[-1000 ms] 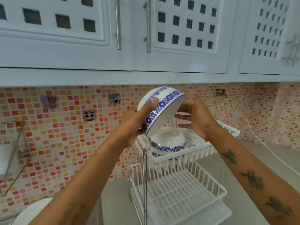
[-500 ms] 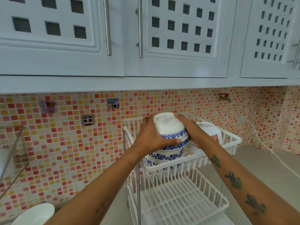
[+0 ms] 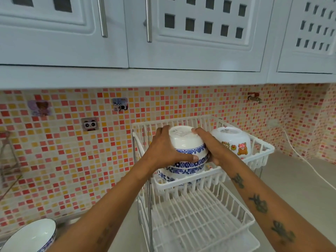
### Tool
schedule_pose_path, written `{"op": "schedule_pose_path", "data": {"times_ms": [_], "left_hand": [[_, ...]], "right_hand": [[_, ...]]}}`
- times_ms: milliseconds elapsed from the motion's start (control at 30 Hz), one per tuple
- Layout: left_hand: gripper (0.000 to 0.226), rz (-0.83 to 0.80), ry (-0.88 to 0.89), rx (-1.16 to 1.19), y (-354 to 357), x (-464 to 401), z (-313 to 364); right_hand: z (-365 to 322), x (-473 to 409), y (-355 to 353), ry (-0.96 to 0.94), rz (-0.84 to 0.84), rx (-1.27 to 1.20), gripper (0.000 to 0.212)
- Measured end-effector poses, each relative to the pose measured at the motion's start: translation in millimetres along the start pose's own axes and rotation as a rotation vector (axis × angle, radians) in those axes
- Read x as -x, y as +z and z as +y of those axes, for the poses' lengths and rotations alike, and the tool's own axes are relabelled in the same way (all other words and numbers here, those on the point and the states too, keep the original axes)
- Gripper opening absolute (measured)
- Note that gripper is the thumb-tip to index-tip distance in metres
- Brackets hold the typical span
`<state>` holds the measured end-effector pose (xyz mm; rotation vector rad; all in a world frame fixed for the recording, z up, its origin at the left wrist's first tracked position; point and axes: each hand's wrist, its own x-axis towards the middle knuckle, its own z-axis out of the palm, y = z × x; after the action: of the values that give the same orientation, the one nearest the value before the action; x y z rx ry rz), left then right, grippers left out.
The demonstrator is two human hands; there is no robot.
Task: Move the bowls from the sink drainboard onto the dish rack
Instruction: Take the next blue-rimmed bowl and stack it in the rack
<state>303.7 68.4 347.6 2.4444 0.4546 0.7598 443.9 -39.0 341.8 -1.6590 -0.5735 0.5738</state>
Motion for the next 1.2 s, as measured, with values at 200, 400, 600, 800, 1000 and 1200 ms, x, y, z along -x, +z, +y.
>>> {"op": "schedule_pose_path", "data": {"times_ms": [200,400,600,800,1000,1200], "left_hand": [[0.113,-0.045,-0.022,-0.031,-1,2,-1],[0.123,-0.130,-0.054,-0.091,-1,6,0],[0.128,-0.194,-0.081,-0.159,-1,7,1],[0.127,-0.263,-0.113,-0.168,0,3,1],[0.073,-0.194,-0.264,0.159,-1,-9,-2],[0.063,-0.213,-0.263,0.160,0,-16,-6]], "right_hand": [[2,-1,0,0.057,-0.072,-0.048,0.028],[5,-2,1,0.083,-0.094,-0.038,0.026],[6,-2,3,0.102,-0.094,-0.019,0.021],[7,-2,2,0.095,-0.115,-0.024,0.023],[6,-2,0,0.102,-0.101,-0.033,0.039],[7,-2,-2,0.098,-0.105,-0.035,0.037]]}}
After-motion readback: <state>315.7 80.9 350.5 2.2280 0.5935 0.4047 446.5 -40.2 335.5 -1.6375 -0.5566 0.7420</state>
